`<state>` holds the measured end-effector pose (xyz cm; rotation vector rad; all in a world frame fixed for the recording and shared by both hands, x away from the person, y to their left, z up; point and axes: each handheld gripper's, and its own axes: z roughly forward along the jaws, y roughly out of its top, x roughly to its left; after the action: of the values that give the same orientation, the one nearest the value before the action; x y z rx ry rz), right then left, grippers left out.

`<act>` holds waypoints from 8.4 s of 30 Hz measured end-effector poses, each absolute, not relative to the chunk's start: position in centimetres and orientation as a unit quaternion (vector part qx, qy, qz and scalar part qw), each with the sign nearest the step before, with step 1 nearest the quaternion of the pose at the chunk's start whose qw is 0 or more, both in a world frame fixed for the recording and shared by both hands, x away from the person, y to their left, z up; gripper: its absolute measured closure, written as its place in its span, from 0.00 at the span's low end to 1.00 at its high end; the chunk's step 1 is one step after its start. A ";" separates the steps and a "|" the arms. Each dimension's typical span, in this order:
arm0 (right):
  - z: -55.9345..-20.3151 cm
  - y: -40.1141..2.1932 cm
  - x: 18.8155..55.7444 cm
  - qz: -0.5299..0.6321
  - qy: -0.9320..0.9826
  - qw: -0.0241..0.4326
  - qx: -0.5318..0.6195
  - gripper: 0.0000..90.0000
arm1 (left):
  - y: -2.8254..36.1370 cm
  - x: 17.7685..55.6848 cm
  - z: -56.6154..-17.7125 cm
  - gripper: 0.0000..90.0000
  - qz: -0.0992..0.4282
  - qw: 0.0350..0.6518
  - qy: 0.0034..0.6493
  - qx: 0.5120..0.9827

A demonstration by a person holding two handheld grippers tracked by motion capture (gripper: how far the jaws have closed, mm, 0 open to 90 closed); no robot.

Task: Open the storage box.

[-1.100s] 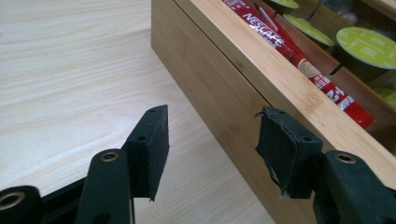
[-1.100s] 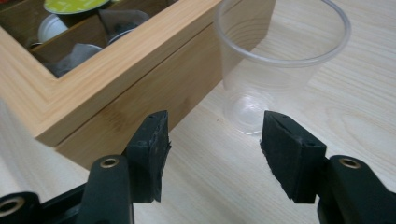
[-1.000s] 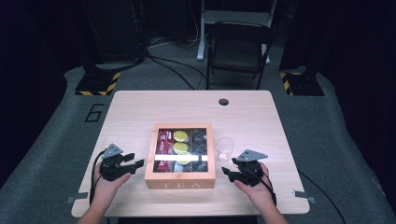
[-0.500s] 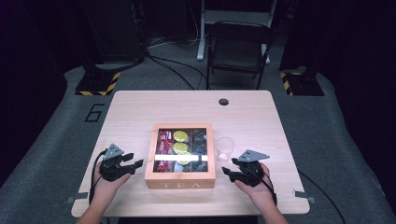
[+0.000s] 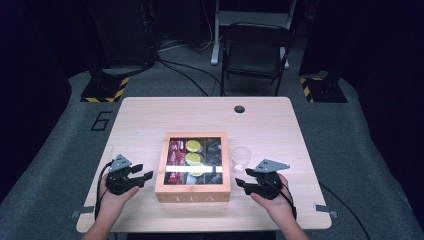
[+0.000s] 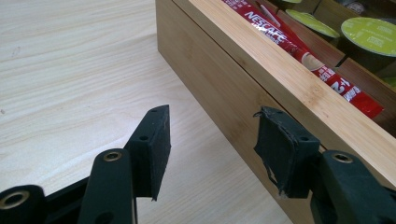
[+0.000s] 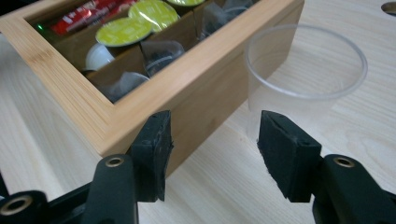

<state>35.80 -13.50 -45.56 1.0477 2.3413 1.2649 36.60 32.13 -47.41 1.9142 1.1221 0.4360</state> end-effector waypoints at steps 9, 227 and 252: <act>-43.9 -12.5 34.6 0.436 0.814 0.166 0.346 0.49 | 32.0 36.4 -47.2 0.50 0.177 0.428 0.439 0.770; -34.7 -9.2 39.2 0.512 0.771 0.224 0.305 0.59 | 28.1 38.6 -35.5 0.62 0.238 0.492 0.375 0.749; -37.7 -9.1 36.3 0.523 0.766 0.219 0.303 0.62 | 28.3 39.0 -35.6 0.62 0.240 0.506 0.368 0.742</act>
<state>36.25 -9.11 -37.67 0.8386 2.1199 1.4471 39.00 28.29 -35.55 1.7893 0.8873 0.5795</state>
